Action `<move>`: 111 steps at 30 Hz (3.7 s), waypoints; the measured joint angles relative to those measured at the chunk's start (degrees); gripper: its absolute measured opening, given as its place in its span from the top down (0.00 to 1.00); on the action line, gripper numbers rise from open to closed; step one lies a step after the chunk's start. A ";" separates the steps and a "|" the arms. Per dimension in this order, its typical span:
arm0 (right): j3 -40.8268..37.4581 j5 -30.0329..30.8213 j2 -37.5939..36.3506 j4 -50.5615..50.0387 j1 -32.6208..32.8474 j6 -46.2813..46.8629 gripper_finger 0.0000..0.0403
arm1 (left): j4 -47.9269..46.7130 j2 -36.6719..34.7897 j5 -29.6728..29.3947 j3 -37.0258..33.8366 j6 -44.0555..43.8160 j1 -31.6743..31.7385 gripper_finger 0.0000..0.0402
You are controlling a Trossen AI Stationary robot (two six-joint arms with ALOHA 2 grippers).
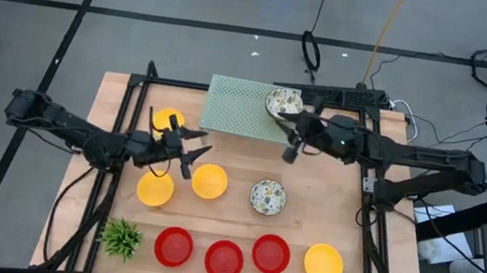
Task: Pick & Place Mini bowls
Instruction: Put the yellow bowl on the shelf
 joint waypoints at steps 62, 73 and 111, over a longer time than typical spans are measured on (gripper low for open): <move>-20.05 -17.05 -7.97 20.53 21.28 5.74 0.78 | -89.19 24.81 16.61 26.07 -28.49 35.89 0.50; -20.23 -17.07 -7.94 16.63 21.30 5.56 0.78 | -89.43 24.90 17.29 26.07 -23.20 36.40 0.88; -22.61 -17.07 -7.92 17.50 21.30 1.31 0.78 | -91.60 25.89 19.92 63.97 -11.28 25.46 0.97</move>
